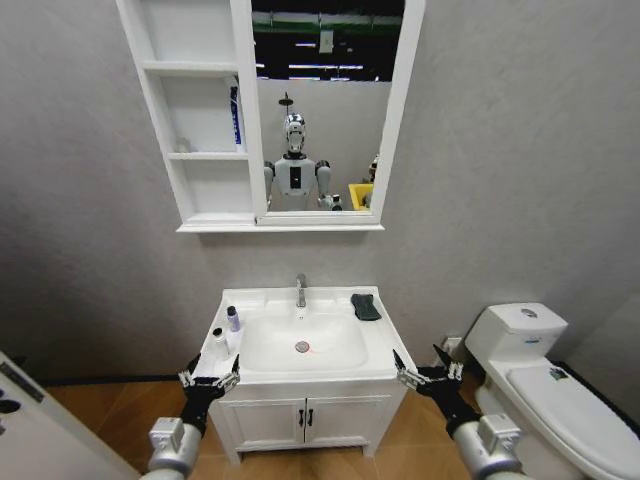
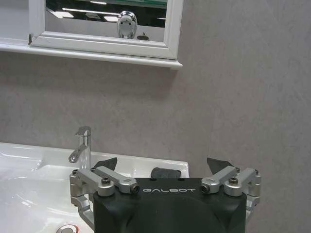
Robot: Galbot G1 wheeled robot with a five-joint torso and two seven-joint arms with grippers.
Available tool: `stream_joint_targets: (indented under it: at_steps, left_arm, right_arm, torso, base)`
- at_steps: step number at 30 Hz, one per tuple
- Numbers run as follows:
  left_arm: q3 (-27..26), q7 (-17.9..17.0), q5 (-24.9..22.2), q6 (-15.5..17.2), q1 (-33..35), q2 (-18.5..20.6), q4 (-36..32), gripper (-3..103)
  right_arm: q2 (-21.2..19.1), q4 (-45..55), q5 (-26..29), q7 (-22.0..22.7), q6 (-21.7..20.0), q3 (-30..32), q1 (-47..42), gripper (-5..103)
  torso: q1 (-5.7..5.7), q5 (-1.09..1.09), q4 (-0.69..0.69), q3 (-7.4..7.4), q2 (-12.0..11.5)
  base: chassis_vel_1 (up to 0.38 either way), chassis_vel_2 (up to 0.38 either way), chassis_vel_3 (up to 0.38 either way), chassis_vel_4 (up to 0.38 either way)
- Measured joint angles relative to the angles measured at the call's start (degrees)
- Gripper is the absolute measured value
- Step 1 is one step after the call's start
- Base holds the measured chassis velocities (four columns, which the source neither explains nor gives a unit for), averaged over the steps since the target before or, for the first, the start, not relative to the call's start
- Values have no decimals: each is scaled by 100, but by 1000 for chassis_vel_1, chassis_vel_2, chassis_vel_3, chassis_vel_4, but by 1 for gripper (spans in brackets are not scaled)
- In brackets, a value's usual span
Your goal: Move facial cleanser and shampoo from washbasin to cabinet, then wipe washbasin with towel.
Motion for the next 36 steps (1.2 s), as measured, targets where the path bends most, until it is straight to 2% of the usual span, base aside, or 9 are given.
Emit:
stream_joint_targets:
  at_steps: [1, 7, 11, 13, 17, 25, 32, 33, 36]
  left_arm:
    - [0, 0, 0, 0, 0, 0, 0, 100]
    - [70, -284, 201, -364, -549, -195, 1021, 100]
    - [59, -303, 219, -364, -787, -208, 1300, 100]
    - [14, -316, 184, -333, -916, -201, 1433, 100]
    - [37, -320, 130, -269, -1427, -113, 1993, 100]
    - [117, -343, 5, -168, -2157, 22, 2707, 100]
    - [193, -356, -91, -115, -2656, 66, 3199, 100]
    - [193, -356, -76, -117, -2728, 65, 3293, 103]
    - [189, -368, -54, -130, -2800, 58, 3381, 101]
  right_arm:
    - [0, 0, 0, 0, 0, 0, 0, 100]
    - [11, -48, 27, 126, 142, 89, -10, 100]
    - [-19, -100, 93, 207, 180, 117, 52, 100]
    - [-59, -123, 139, 223, 179, 104, 113, 100]
    - [-79, -124, 172, 250, 180, 115, 84, 100]
    - [-75, -209, 215, 294, 188, 126, 86, 100]
    - [-20, -213, 227, 393, 214, 204, 74, 100]
    - [-9, -200, 229, 397, 218, 211, 59, 100]
    - [4, -180, 229, 403, 232, 218, 40, 100]
  torso:
    - [0, 0, 0, 0, 0]
    - [-2, 1, -1, 0, 2]
    - [3, 2, -4, 0, 0]
    - [5, 2, 2, 1, -1]
    - [5, 2, -3, 1, -1]
    - [5, 1, -2, 1, -1]
    - [5, 1, -2, 1, -1]
    - [5, 1, -1, 1, -1]
    - [5, 2, -1, 1, -1]
  base:
    - [53, -41, -29, 11]
    - [21, -12, -14, 11]
    - [0, 0, 0, 0]
    - [0, 0, 0, 0]
    - [0, 0, 0, 0]
    - [0, 0, 0, 0]
    - [0, 0, 0, 0]
    - [0, 0, 0, 0]
    - [0, 0, 0, 0]
